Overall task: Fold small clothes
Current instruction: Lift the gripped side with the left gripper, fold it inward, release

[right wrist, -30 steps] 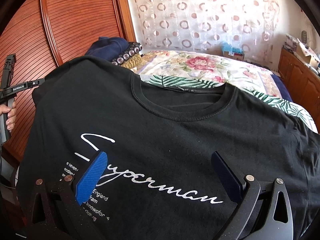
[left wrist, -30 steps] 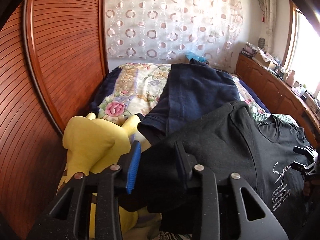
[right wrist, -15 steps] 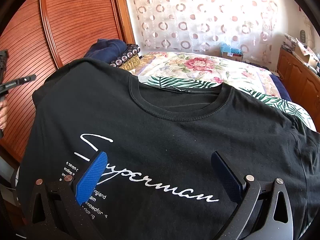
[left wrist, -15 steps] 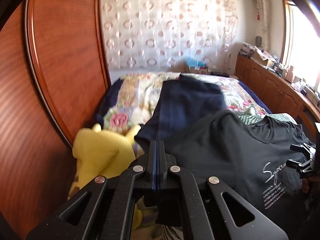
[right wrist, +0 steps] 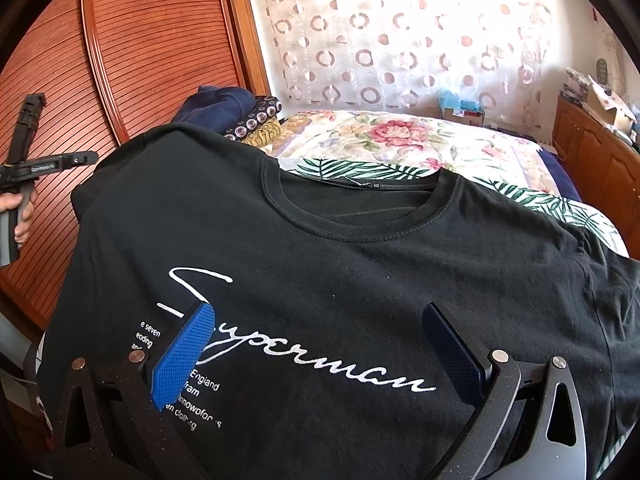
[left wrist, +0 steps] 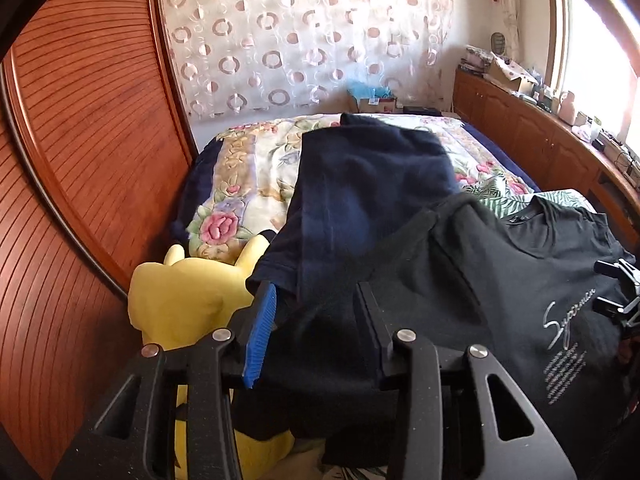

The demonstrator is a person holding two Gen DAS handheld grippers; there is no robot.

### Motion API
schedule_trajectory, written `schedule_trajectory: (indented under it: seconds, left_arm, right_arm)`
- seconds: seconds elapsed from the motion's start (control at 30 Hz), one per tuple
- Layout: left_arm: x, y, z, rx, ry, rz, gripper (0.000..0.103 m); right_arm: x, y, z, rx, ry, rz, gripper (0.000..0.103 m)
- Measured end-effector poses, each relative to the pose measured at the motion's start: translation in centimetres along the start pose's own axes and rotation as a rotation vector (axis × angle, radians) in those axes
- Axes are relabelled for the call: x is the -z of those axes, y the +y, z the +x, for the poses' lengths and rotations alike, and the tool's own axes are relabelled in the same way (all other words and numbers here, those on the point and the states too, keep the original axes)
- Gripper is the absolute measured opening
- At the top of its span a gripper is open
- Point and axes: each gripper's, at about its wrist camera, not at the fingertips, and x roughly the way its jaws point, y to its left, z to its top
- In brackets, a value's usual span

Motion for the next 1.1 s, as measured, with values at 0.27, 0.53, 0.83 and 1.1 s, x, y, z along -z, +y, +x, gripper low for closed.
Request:
schedule_trajectory:
  seconds: [0.27,0.53,0.83,1.1]
  left_arm:
    - [0.4,-0.3,1.0,0.033,0.050,0.059,0.008]
    - [0.0,-1.6,-2.0,0.002,-0.009,0.063,0.002]
    - [-3.8,-8.0,-7.7,0.133,-0.124,0.091,0.002]
    - [-6.8,-17.0,-6.1,0.266,-0.080,0.171,0.002]
  right_arm:
    - [0.0,0.2,-0.2,-0.002,0.009,0.000,0.103]
    - [0.1,0.4,0.0,-0.010,0.011,-0.009,0.103]
    - [0.3,0.0,-0.6,-0.009,-0.011,0.012,0.103]
    - [1.0,-0.4,-2.2,0.000,-0.063,0.043,0.103]
